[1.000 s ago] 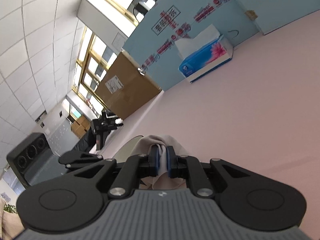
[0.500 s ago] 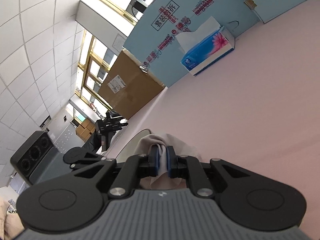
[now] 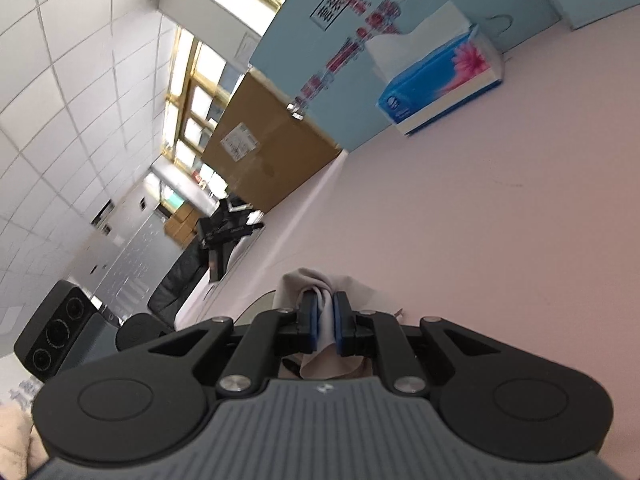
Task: Clean bowl
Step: 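Wipe the beige cloth along the bowl rim with the right gripper while the left holds the bowl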
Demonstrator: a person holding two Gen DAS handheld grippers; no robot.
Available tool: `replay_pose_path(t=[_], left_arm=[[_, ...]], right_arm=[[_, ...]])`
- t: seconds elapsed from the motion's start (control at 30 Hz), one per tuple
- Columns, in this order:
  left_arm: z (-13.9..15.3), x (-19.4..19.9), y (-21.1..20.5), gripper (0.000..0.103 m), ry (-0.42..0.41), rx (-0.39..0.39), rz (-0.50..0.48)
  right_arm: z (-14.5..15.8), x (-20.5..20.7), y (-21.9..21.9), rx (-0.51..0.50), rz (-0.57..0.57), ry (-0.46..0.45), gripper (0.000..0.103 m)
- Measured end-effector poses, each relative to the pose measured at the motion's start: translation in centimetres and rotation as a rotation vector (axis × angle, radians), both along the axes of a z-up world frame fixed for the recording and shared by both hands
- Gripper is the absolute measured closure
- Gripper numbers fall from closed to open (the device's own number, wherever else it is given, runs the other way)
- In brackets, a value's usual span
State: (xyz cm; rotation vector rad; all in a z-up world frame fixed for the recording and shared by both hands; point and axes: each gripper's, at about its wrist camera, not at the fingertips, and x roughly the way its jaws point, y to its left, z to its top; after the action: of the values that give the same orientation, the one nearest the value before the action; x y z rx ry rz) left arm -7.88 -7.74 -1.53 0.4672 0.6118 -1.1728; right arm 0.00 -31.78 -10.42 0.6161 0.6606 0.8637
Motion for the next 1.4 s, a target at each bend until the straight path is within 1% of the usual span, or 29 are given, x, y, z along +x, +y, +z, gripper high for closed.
replay_pose_path(t=[0.1, 0.27, 0.53, 0.7, 0.8, 0.9, 1.0, 1.13, 1.27, 1.4], left_arm=[[0.0, 0.1, 0.1, 0.085, 0.005, -0.004, -0.012], [0.0, 0.0, 0.2, 0.085, 0.015, -0.016, -0.012], [0.1, 0.0, 0.2, 0.084, 0.022, -0.03, 0.01], [0.4, 0.0, -0.3, 0.079, 0.015, -0.059, 0.077], [0.4, 0.0, -0.9, 0.077, 0.01, -0.054, 0.107], [0.5, -0.1, -1.4, 0.076, 0.001, -0.044, 0.134], [0.6, 0.0, -1.8, 0.076, -0.004, -0.038, 0.144], [0.5, 0.1, -2.0, 0.077, -0.008, -0.036, 0.118], [0.6, 0.2, -1.5, 0.081, 0.001, -0.027, 0.076], [0.6, 0.0, -0.8, 0.085, 0.002, -0.018, 0.041]], right_arm=[[0.0, 0.8, 0.7, -0.024, 0.028, 0.004, 0.091], [-0.1, 1.9, 2.1, -0.027, 0.064, 0.01, 0.091], [-0.5, -1.5, 0.5, -0.008, 0.01, -0.006, 0.091], [-0.7, -3.9, -0.6, 0.005, -0.028, -0.018, 0.091], [-0.9, -5.3, -1.3, 0.012, -0.05, -0.024, 0.091], [-0.2, -4.5, -2.3, 0.032, -0.061, -0.029, 0.091], [-0.3, -5.3, -2.5, 0.041, -0.068, -0.031, 0.091], [-0.6, -5.6, -2.7, 0.049, -0.075, -0.022, 0.091], [-0.8, -5.6, -2.8, 0.052, -0.083, -0.011, 0.091], [-0.3, -4.3, -2.2, 0.035, -0.072, -0.011, 0.091]])
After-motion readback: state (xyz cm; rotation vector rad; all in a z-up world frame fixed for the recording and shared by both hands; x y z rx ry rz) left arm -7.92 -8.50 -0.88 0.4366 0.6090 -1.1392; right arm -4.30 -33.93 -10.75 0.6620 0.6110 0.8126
